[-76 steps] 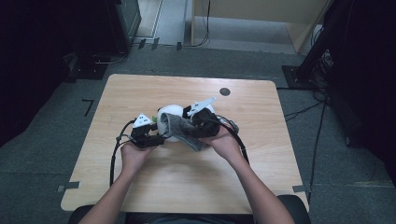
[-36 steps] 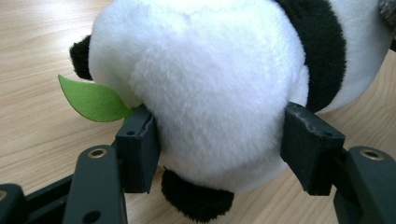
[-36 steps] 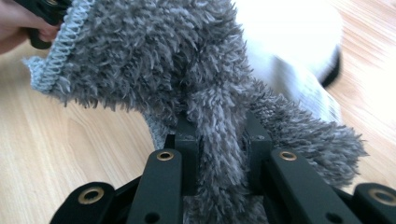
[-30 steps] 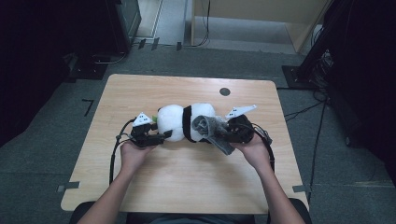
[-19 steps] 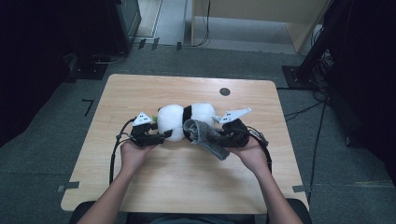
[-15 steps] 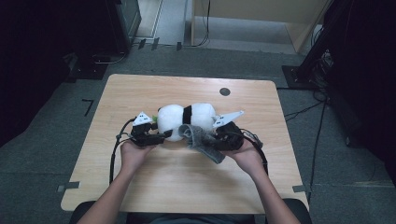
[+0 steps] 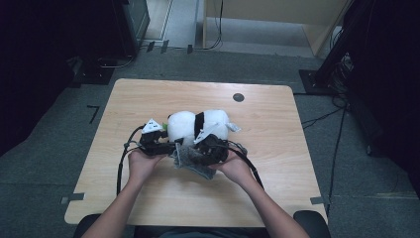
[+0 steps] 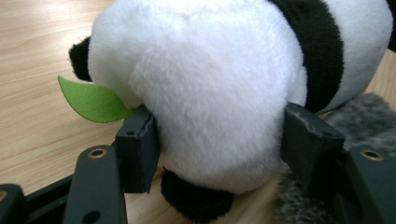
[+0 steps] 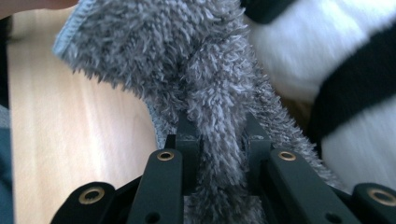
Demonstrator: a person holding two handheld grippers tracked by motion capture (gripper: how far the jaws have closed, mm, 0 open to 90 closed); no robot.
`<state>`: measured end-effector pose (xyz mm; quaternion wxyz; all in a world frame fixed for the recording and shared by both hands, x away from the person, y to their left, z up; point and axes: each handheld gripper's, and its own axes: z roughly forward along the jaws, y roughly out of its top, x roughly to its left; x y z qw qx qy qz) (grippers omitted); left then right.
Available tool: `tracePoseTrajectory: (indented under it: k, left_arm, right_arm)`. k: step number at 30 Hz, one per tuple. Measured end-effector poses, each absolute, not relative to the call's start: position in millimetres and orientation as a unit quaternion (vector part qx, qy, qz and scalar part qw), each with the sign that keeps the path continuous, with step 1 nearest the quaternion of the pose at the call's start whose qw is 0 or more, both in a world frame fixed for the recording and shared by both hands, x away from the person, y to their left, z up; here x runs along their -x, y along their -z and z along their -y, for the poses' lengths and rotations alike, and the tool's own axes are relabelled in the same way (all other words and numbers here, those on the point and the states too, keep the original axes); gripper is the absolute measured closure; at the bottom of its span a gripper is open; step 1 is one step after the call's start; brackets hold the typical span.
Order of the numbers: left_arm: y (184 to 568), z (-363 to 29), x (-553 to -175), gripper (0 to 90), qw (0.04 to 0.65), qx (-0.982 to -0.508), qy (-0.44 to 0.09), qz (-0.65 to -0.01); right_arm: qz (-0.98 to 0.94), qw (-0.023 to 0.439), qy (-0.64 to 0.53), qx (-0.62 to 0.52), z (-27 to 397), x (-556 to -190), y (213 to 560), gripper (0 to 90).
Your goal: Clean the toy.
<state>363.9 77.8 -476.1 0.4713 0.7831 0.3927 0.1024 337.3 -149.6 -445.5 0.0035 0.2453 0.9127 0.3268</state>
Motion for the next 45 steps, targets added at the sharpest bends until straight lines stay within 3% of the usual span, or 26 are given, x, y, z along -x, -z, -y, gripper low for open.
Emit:
tracePoseTrajectory:
  k: [12, 38, 45]
  left_arm:
    - [478, -78, -363, 34.9, 0.471, -0.782, -0.104, -0.394]
    - [479, -81, -363, 35.0, 0.471, -0.783, -0.101, -0.392]
    - [479, -81, -364, 35.0, 0.471, -0.784, -0.1, -0.392]
  right_arm:
    - [-0.911, 0.038, -0.321, -0.258, 140, -351, 457, 74.8]
    - [-0.873, 0.075, -0.328, -0.352, 261, -328, 446, 74.6]
    - [-0.873, 0.07, -0.334, -0.347, 266, -327, 445, 75.0]
